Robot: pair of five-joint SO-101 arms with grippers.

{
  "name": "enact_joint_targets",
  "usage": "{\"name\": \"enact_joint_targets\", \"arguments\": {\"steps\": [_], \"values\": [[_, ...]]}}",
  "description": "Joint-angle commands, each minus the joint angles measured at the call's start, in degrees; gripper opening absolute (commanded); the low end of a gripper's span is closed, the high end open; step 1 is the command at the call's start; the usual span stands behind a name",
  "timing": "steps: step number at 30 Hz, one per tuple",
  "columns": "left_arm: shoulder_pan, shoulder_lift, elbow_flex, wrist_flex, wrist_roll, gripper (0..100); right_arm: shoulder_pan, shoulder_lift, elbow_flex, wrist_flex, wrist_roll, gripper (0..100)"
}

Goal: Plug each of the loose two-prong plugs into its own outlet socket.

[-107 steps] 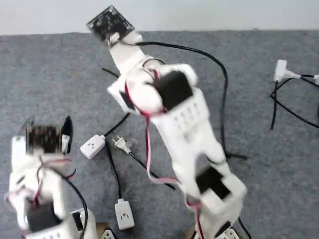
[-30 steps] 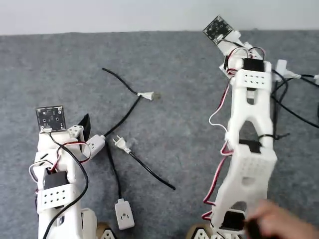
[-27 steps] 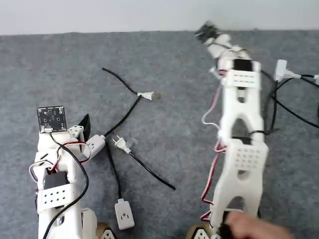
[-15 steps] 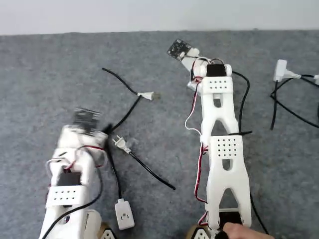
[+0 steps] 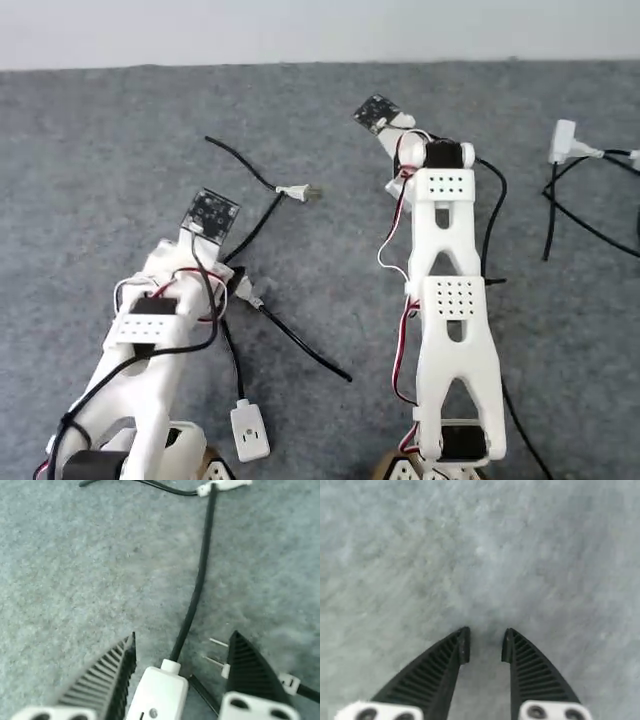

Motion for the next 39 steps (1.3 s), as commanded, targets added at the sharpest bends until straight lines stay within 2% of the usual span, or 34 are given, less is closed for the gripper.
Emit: {"name": "enact_joint_targets", "arguments": {"steps": [1, 4, 7, 12, 18, 29, 35, 39], "values": [[-0.53, 0.09, -3.03, 0.44, 1.05, 29, -0.31, -6.64, -0.62, 11.74, -12.04, 12.8], [-0.7, 0.09, -3.03, 0.35, 1.05, 29, 0.31, -8.4, 1.85, 11.91, -20.84, 11.7], [-0.7, 0.09, -3.03, 0.35, 1.05, 29, 0.92, -8.66, 5.98, 11.91, -24.35, 9.1], [-0.79, 0.09, -3.03, 0.35, 1.05, 29, -1.54, -8.84, 15.03, 11.91, -24.62, 6.1], [-0.79, 0.26, -3.03, 0.35, 1.05, 28, -6.2, -6.81, 16.79, 11.91, -24.62, 0.9], [-0.79, 0.35, -3.12, 0.26, 0.97, 28, -6.29, -6.81, 15.3, 11.91, -24.62, 0.9], [-0.79, 0.44, -2.95, -0.79, 0.97, 28, -4.79, -19.12, 16.26, 12.0, -24.62, 0.9], [-0.79, 0.53, -2.95, -0.79, 0.97, 28, -2.86, -33.36, 24.18, 12.0, -24.62, 0.9]]}}
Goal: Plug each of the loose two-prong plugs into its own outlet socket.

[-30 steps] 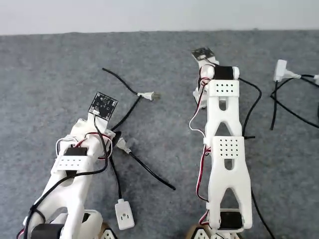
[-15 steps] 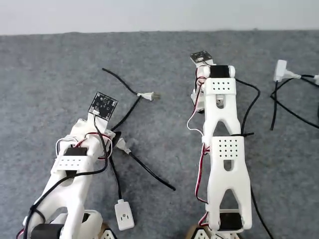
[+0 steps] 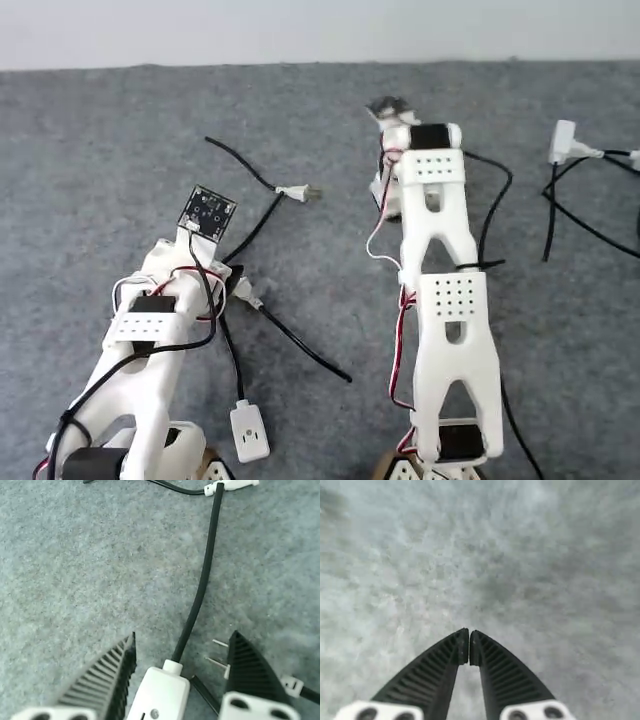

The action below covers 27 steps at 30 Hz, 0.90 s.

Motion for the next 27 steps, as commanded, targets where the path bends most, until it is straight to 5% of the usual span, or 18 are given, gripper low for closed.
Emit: {"name": "enact_joint_targets", "arguments": {"steps": [1, 11, 27], "values": [[-0.26, -0.09, -2.59, -0.79, 0.62, 28, 1.01, -17.19, 7.65, 2.68, -0.79, 0.9], [-0.26, -0.09, -2.51, -0.79, 0.62, 28, -1.98, -54.2, 65.41, -0.75, -0.53, 0.9], [-0.26, -0.09, -2.42, -0.79, 0.62, 28, -2.33, -85.93, 126.33, -41.01, -0.44, 0.9]]}}
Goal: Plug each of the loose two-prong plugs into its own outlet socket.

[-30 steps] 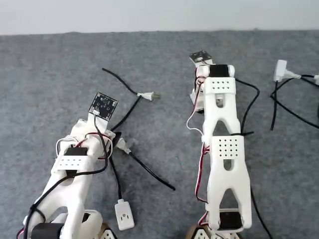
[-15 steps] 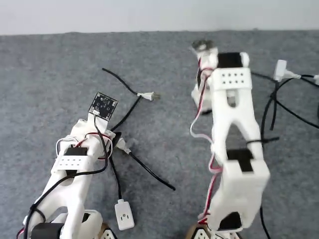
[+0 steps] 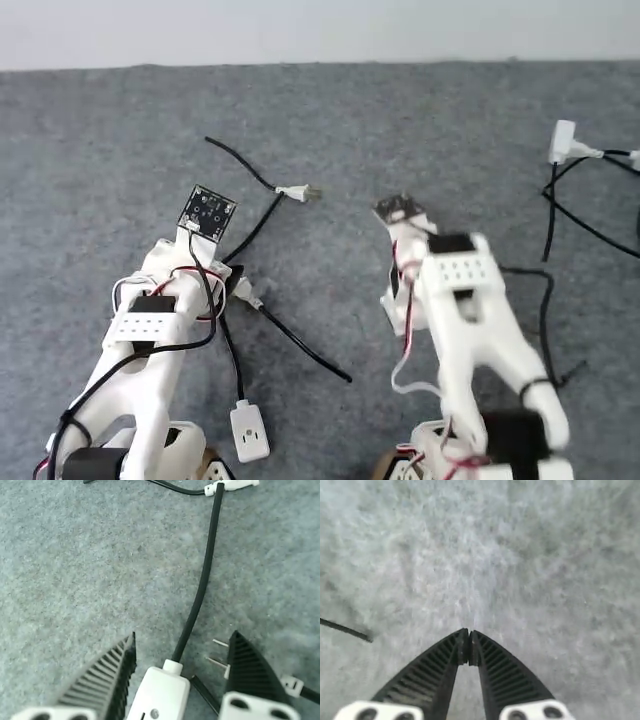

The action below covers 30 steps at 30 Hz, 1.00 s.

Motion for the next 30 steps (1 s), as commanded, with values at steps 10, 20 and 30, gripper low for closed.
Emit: {"name": "enact_joint_targets", "arguments": {"steps": [10, 20, 30], "values": [[-0.26, -0.09, -2.42, -0.79, 0.62, 28, -0.48, -14.2, 24.35, -27.3, -0.53, 0.9], [-0.26, -0.09, -2.42, -0.79, 0.62, 28, -0.57, -25.27, 33.93, -32.04, -0.79, 0.9], [-0.26, -0.09, -2.42, -0.79, 0.62, 28, -0.4, -43.12, 43.43, -31.69, -0.62, 0.9]]}}
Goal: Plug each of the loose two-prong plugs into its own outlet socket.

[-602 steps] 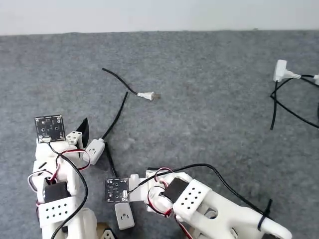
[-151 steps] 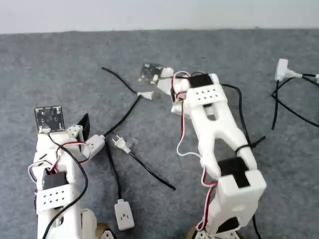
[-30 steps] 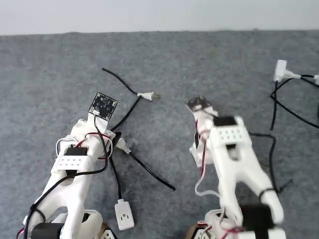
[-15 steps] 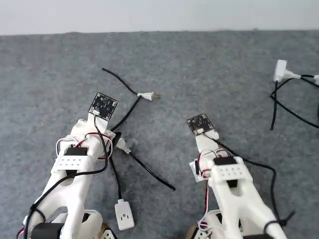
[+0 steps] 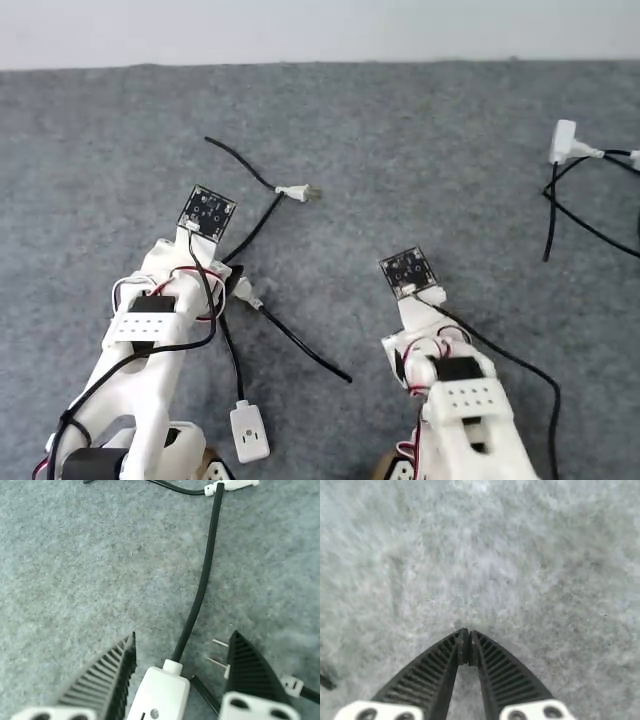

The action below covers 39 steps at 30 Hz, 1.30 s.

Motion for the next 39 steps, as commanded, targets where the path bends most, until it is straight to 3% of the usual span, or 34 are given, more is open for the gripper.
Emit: {"name": "enact_joint_targets", "arguments": {"steps": [1, 7, 24, 35, 39], "values": [[-0.26, -0.09, -2.42, -0.79, 0.62, 28, -0.13, -7.87, 2.02, -0.66, -0.35, 0.9], [-0.26, -0.09, -2.42, -0.79, 0.62, 28, -0.04, -22.9, 8.88, -0.4, -0.35, 0.9], [-0.26, -0.09, -2.42, -0.79, 0.62, 28, -0.13, -48.48, 8.44, 38.37, -0.35, 0.9], [-0.53, 0.0, -2.42, -0.79, 0.62, 28, -0.22, -49.71, 8.44, 39.16, -0.35, 0.9], [-6.07, 0.09, -3.12, -0.97, 3.69, 28, -0.22, -49.71, 8.44, 39.16, -0.35, 0.9]]}}
